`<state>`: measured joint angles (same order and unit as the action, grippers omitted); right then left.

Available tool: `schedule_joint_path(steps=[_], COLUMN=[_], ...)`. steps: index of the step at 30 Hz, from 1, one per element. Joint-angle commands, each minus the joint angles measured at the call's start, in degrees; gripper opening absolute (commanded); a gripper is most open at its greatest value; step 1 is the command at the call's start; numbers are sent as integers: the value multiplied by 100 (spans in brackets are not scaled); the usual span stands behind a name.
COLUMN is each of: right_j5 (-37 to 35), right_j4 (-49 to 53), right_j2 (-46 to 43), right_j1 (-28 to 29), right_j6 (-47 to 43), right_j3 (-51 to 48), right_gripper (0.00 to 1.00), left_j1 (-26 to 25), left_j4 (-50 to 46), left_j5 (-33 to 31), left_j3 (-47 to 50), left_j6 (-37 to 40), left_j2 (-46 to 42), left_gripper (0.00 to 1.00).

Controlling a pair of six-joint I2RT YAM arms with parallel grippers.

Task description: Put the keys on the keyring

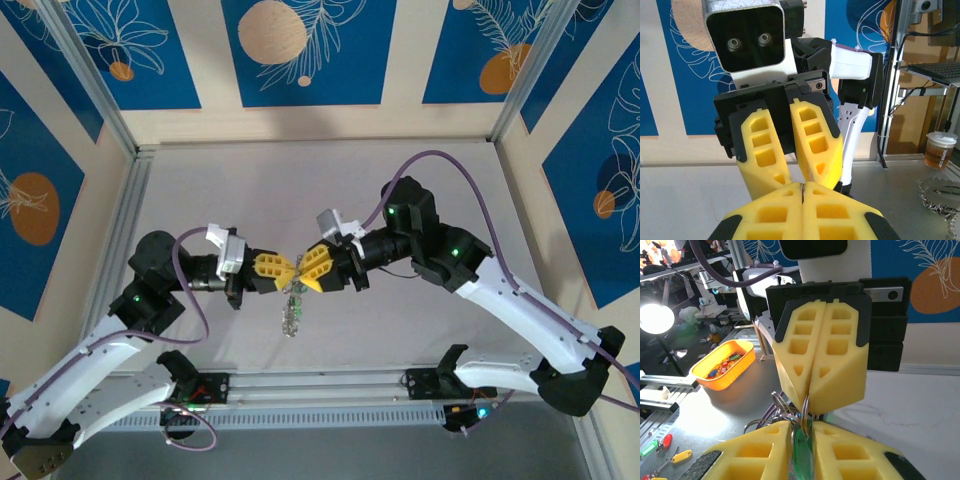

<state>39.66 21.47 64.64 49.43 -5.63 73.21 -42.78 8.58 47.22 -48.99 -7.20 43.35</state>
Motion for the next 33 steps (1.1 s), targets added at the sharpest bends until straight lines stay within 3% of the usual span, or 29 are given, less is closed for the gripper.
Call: schedule_joint_path(steps=[1,5,9,12,16,19,21,27,33], right_j5=[28,-36,-29,-242,-1134,-1673,-2171,-3215,-3333], right_j4=[-85,-129,-57,259,1144,1918,2420,3850,4530], right_j2=[66,114,119,109,127,255,400,1158,1691], right_j1=[45,41,41,57,105,132,204,538,810], right_j6=[103,135,77,-151,-567,-854,-1005,-1439,-1710], right_j3=[138,152,166,257,672,1146,1503,2731,3471], right_gripper=[21,21,0,0,0,0,0,0,0], left_j1=[-27,-27,-21,-21,-23,-22,-19,-20,-24], left_j4=[319,294,280,142,-981,-1995,-2447,-3155,-3279], left_j5=[121,125,80,27,-330,-687,-938,-1391,-1344], left_j3=[17,9,30,-32,-450,-838,-1015,-1234,-1314], left_j6=[-14,-3,4,65,600,1038,1228,1565,1645], left_j2=[-22,-33,-72,-79,-148,-178,-187,-135,52], left_gripper=[0,0,0,0,0,22,28,30,30])
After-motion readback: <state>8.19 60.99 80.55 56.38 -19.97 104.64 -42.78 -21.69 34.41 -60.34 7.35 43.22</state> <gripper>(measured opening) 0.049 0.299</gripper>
